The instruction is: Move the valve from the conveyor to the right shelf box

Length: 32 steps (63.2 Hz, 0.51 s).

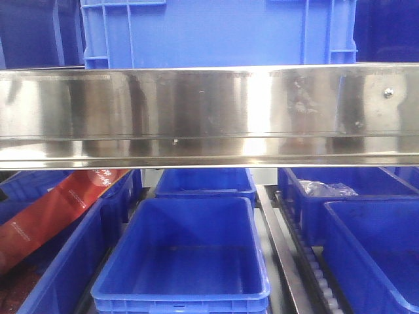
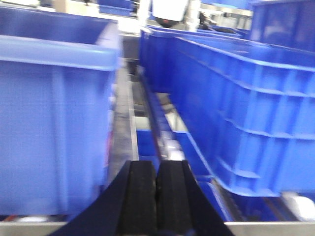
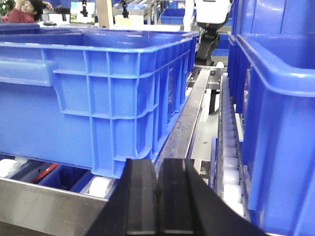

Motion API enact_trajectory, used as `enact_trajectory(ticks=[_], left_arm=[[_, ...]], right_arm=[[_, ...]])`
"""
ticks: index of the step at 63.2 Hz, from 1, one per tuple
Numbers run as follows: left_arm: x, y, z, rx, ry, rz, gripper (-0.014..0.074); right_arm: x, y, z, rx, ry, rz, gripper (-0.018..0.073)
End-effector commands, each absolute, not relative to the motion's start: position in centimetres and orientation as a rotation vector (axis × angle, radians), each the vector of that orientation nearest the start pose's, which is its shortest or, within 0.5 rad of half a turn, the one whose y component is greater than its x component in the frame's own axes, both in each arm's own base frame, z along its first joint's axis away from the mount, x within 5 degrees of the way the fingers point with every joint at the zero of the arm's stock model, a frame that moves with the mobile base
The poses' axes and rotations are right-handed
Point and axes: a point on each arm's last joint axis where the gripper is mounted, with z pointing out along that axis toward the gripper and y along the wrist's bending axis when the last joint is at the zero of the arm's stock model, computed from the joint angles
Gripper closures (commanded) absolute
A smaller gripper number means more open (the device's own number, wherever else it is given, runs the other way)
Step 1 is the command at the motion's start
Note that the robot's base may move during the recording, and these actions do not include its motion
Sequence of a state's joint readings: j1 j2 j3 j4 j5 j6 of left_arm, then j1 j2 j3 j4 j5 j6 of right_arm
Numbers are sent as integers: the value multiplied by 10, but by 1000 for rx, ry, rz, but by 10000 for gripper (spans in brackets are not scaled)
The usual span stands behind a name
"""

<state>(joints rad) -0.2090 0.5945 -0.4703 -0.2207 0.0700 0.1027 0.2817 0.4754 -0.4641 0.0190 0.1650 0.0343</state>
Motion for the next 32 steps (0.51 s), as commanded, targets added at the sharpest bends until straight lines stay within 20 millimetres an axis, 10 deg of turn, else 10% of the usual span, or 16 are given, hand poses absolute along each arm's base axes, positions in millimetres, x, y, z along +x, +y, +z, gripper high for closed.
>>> enact_trajectory(ticks=[1, 32], left_arm=[[125, -26, 318, 64, 1665, -255, 707], [125, -25, 318, 62, 1665, -253, 707]], right_arm=[[96, 27, 320, -179, 1639, 257, 727], [94, 27, 322, -178, 1625, 258, 727]])
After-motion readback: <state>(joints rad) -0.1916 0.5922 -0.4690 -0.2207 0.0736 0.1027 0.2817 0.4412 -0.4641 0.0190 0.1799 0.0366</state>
